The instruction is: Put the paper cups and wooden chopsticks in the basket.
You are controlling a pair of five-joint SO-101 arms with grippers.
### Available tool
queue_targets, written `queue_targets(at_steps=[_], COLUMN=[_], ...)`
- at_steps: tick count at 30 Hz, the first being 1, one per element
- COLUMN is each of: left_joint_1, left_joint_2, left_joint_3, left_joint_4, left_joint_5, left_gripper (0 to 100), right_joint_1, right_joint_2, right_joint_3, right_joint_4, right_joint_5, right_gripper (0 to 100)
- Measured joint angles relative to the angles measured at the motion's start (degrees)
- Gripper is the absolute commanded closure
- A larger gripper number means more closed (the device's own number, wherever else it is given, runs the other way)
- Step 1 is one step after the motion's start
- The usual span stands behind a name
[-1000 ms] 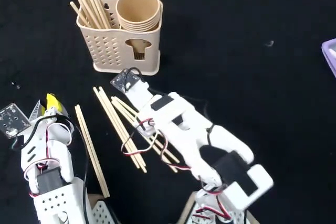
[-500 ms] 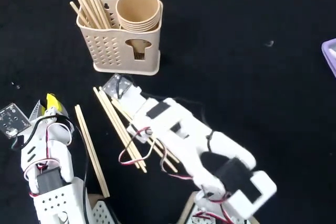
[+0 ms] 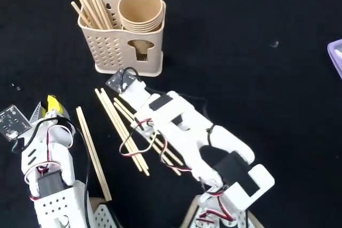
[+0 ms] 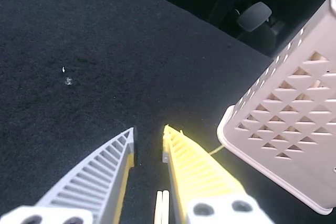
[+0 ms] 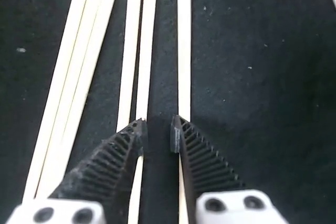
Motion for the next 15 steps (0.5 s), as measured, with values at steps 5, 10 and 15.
queue_targets(at_steps=[5, 10, 15], left_joint_1=[0.0, 0.0, 0.0], left_joint_2=[0.0, 0.0, 0.0], left_joint_3=[0.0, 0.0, 0.0], left_joint_4=[0.0, 0.0, 0.0], left_joint_5=[0.0, 0.0, 0.0], left_gripper=[90, 90, 90], right_joint_1=[0.0, -1.6, -5.3], right_joint_2=[-0.4, -4.6, -4.8], right_joint_3=[-1.0, 0.7, 4.4], right_joint_4=[4.0, 4.9, 0.6], right_joint_5=[0.0, 0.0, 0.0], right_gripper=[90.1, 84.5, 84.8])
